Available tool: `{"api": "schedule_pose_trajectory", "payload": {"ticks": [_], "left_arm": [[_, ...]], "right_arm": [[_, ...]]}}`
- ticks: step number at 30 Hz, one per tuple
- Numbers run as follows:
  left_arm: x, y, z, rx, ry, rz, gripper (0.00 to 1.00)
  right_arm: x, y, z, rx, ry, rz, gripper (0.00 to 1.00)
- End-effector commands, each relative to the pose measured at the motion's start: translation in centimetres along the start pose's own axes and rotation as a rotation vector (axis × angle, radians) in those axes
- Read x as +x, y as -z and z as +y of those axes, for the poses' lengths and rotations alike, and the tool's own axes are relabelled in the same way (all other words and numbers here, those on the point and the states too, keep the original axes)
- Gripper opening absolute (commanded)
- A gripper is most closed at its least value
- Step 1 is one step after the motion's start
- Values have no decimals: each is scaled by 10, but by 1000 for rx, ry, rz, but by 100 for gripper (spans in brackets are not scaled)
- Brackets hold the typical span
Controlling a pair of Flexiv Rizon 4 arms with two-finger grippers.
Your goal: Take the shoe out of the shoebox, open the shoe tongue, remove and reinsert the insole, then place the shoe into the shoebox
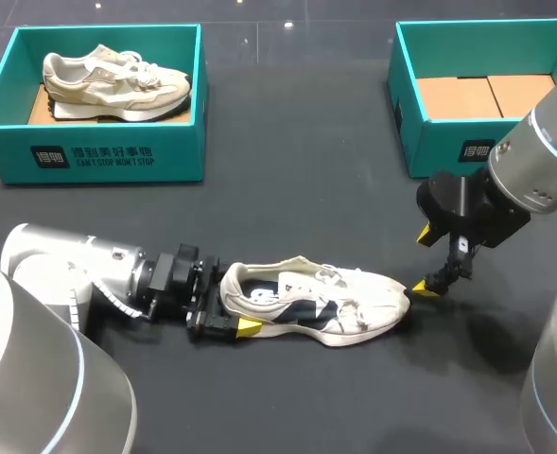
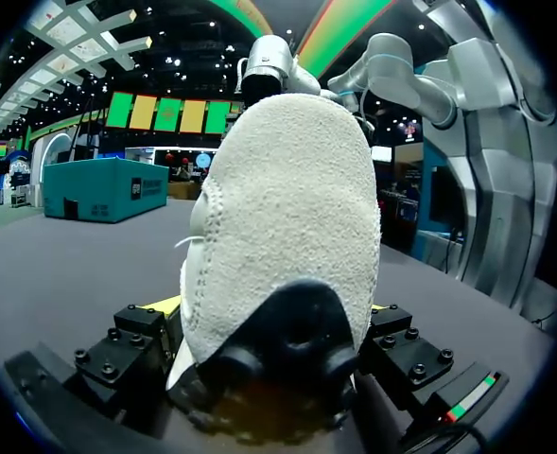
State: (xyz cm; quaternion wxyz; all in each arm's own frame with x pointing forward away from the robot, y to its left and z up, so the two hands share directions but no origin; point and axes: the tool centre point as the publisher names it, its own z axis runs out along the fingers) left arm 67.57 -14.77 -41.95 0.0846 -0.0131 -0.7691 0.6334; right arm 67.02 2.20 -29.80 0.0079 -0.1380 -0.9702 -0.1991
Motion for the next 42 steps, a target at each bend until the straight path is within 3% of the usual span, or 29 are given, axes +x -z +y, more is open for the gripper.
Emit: {"api": "schedule_pose_trajectory", "payload": {"ticks": [1,4,16,18,20,32,38,42], "left_arm": [[-2,0,2,0,0,1,0],[-2,0,2,0,0,1,0],[-2,0,2,0,0,1,0],[-2,0,2,0,0,1,0],[-2,0,2,0,0,1,0],[-2,0,2,0,0,1,0],[-2,0,2,0,0,1,0],[-2,0,2,0,0,1,0]], "right_arm": [[-5,-2,27,90,-109,-3,100],[0,3,34,90,-207,-33,100],[28,6,69,235,-655,-176,100],[29,4,75,219,-730,-185,100],[32,3,86,217,-741,-188,100],[32,3,86,217,-741,-188,100],[47,-14,131,330,-826,-330,100],[52,-21,150,377,-912,-401,100]]}}
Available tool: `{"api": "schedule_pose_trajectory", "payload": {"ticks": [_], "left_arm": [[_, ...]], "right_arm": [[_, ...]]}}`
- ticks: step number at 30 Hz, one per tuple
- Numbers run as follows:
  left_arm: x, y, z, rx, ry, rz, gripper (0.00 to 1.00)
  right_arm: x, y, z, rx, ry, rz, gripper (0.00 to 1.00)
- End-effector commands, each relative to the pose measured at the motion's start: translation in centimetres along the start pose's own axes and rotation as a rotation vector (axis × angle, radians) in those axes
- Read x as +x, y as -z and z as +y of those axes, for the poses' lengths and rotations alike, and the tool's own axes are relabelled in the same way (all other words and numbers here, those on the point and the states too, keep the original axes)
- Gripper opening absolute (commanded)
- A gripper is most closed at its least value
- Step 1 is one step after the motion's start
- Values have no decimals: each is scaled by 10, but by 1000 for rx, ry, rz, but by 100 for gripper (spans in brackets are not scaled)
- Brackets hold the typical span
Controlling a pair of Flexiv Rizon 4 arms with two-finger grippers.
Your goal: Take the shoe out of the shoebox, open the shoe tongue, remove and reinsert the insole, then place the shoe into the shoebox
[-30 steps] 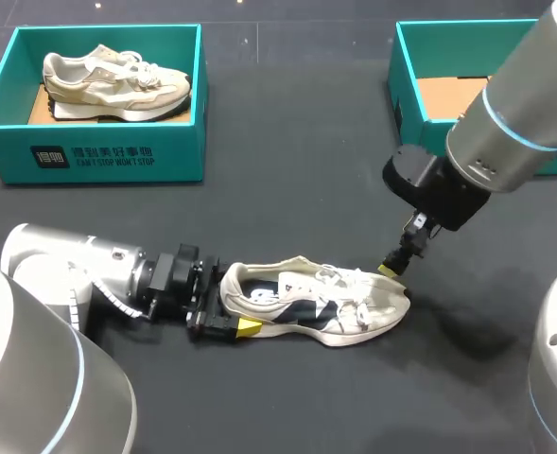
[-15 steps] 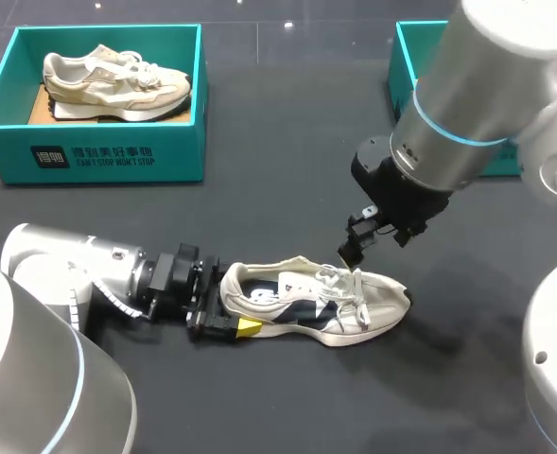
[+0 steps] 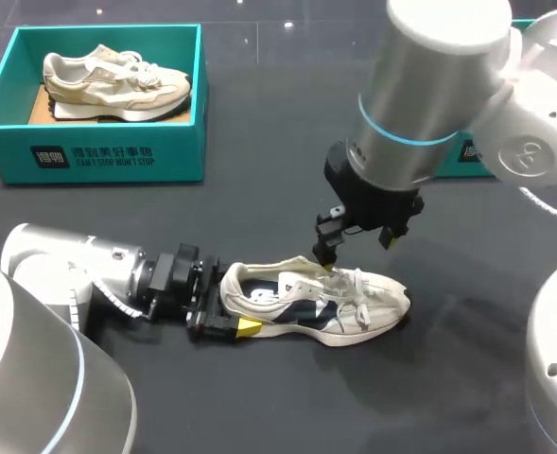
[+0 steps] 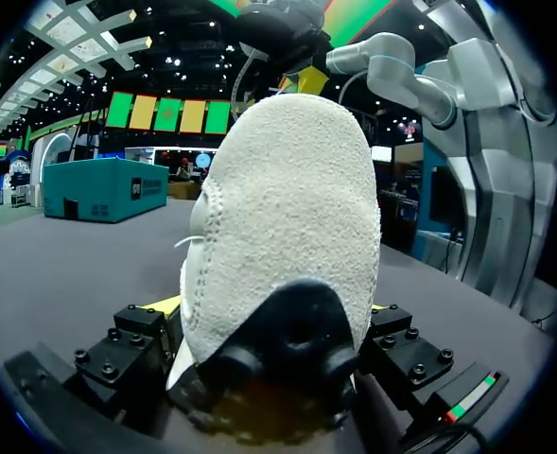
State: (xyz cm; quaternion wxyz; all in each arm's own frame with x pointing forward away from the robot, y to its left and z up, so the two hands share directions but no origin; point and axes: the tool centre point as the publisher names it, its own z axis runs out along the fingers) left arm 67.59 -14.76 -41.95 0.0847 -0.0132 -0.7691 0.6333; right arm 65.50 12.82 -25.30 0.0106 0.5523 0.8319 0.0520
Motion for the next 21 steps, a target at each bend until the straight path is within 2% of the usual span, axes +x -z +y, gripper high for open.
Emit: {"api": "schedule_pose_trajectory", "payload": {"ticks": [1,8,18,21], "left_arm": [[-2,0,2,0,0,1,0],[-2,0,2,0,0,1,0],[-2,0,2,0,0,1,0],[-2,0,2,0,0,1,0]], "right_arm": [[46,-7,25,75,-72,-191,100],[59,-18,31,102,-231,-217,100],[59,-18,31,102,-231,-217,100],[64,-22,35,100,-245,-258,100]]}}
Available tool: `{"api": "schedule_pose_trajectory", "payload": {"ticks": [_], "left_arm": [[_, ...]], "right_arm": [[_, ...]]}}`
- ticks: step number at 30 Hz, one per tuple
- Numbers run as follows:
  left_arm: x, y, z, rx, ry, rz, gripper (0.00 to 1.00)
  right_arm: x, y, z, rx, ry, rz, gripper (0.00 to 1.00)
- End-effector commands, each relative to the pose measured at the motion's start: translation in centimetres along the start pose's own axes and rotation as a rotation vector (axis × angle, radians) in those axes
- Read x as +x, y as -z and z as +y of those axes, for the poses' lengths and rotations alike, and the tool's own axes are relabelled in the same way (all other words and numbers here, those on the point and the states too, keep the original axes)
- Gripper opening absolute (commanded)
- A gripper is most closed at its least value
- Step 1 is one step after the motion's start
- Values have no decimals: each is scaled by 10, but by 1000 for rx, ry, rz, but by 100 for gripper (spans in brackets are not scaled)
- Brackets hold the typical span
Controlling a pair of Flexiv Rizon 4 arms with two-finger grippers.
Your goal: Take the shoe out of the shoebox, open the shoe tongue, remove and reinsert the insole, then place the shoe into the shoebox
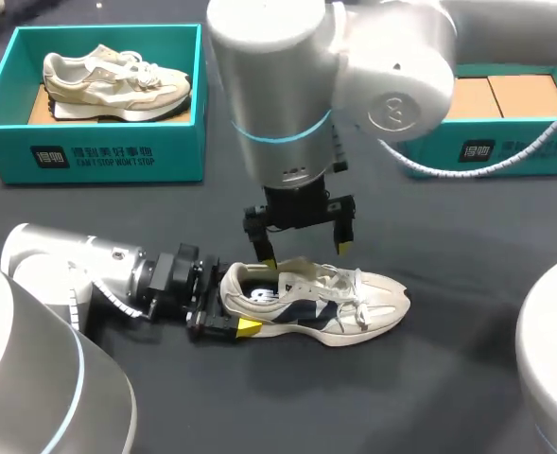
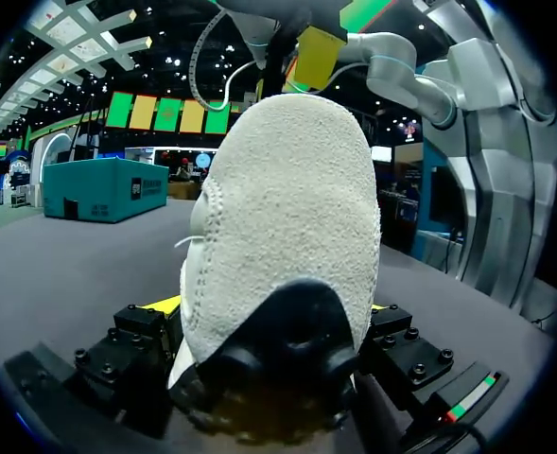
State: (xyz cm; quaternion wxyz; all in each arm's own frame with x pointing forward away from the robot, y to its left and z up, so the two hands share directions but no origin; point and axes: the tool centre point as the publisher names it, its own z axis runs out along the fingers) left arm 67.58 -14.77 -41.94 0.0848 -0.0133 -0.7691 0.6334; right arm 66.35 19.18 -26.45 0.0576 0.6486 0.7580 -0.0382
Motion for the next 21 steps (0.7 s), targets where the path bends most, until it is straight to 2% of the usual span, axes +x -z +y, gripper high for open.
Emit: {"api": "schedule_pose_trajectory", "payload": {"ticks": [1,10,17,21], "left_arm": [[-2,0,2,0,0,1,0],[-2,0,2,0,0,1,0],[-2,0,2,0,0,1,0],[-2,0,2,0,0,1,0]], "right_arm": [[13,-4,3,-5,-22,-69,100],[24,-22,6,47,-91,-158,100],[25,-34,7,5,-74,-228,100],[22,-43,7,-8,-88,-225,100]]}}
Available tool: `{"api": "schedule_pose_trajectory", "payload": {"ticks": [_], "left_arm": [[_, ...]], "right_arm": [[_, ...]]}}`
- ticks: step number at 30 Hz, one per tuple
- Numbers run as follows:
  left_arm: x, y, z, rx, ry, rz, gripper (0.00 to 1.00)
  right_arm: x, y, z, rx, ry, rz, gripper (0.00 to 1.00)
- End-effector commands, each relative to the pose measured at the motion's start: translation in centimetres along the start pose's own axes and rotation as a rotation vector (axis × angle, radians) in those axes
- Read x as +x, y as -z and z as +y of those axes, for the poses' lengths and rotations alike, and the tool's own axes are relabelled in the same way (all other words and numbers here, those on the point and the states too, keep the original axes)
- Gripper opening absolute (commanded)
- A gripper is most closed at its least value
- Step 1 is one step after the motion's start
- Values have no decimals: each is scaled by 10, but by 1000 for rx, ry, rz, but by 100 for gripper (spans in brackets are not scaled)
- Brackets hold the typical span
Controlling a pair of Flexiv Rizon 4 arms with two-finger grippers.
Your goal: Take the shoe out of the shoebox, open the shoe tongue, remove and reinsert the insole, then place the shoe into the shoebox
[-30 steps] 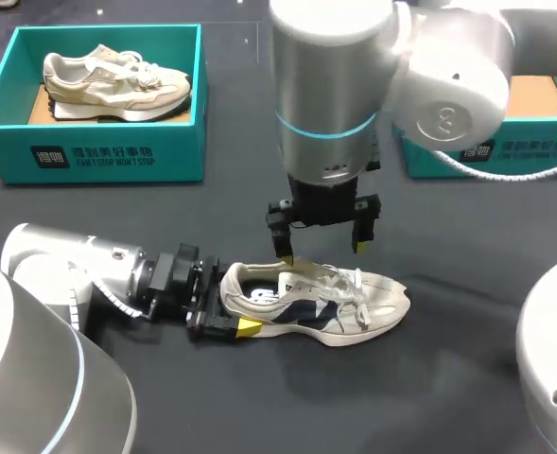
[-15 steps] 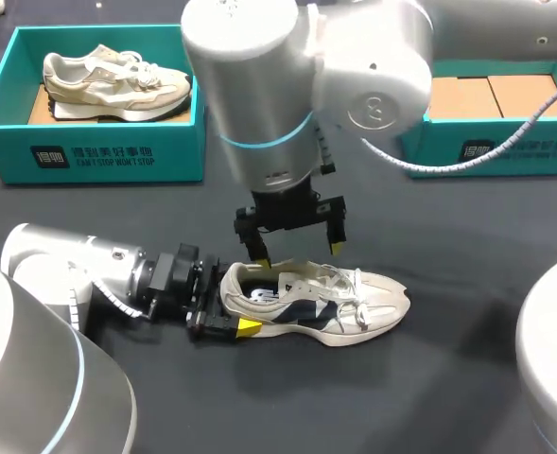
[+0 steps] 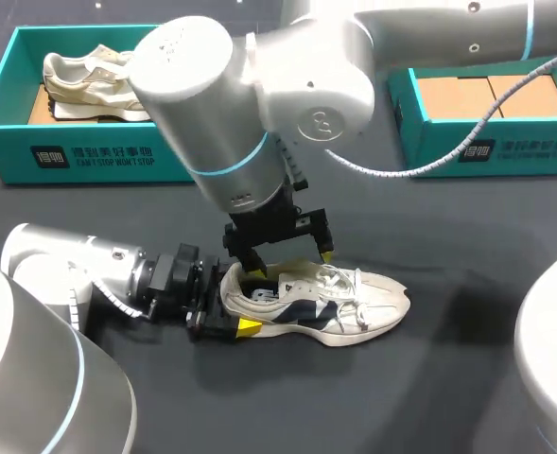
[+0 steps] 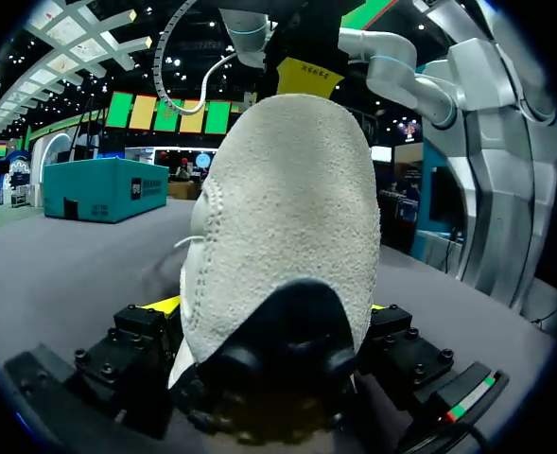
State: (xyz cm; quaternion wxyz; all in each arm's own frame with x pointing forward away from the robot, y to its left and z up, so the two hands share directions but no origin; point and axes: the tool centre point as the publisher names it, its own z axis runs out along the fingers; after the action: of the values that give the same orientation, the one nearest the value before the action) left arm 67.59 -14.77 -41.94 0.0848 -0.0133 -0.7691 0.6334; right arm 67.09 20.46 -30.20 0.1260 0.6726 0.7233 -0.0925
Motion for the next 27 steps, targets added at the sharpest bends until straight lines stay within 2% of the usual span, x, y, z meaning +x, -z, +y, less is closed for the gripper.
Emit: {"api": "schedule_pose_trajectory", "payload": {"ticks": [1,27], "left_arm": [[-2,0,2,0,0,1,0],[-2,0,2,0,0,1,0]], "right_arm": [[7,-8,-2,-12,-7,-56,100],[18,-53,-3,-78,52,-75,100]]}}
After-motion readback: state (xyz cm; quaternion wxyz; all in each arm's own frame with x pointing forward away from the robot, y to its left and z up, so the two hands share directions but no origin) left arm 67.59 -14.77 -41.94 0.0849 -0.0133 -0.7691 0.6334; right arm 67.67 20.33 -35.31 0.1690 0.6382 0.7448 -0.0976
